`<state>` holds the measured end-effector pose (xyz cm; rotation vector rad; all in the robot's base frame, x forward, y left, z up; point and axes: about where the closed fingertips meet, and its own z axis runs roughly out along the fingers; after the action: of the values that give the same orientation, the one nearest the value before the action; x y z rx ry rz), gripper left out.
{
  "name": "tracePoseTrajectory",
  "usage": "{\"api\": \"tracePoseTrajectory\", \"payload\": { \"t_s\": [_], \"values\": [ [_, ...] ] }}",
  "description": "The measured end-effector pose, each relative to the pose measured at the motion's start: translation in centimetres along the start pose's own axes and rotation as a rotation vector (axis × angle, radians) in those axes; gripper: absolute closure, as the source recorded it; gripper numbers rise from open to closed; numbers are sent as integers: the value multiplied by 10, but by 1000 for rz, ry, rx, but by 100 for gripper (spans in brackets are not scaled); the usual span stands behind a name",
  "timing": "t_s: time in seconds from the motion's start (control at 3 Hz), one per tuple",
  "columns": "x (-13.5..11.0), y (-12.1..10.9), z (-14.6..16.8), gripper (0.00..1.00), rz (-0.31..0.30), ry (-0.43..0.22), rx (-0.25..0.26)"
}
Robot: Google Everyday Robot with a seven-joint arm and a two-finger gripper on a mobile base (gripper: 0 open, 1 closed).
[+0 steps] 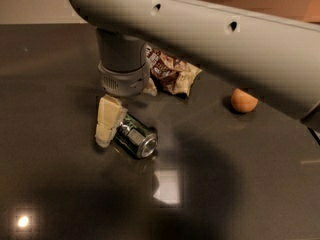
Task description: Place green can upright
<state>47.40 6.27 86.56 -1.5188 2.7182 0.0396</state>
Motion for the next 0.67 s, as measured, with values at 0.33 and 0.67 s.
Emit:
{"api": "tracePoseTrajectory", "payload": {
  "t_s": [0.33,0.67],
  "values": [
    [-4,8,10,0,-18,22,-4],
    [-8,12,15,16,-27,36,2]
  ]
}}
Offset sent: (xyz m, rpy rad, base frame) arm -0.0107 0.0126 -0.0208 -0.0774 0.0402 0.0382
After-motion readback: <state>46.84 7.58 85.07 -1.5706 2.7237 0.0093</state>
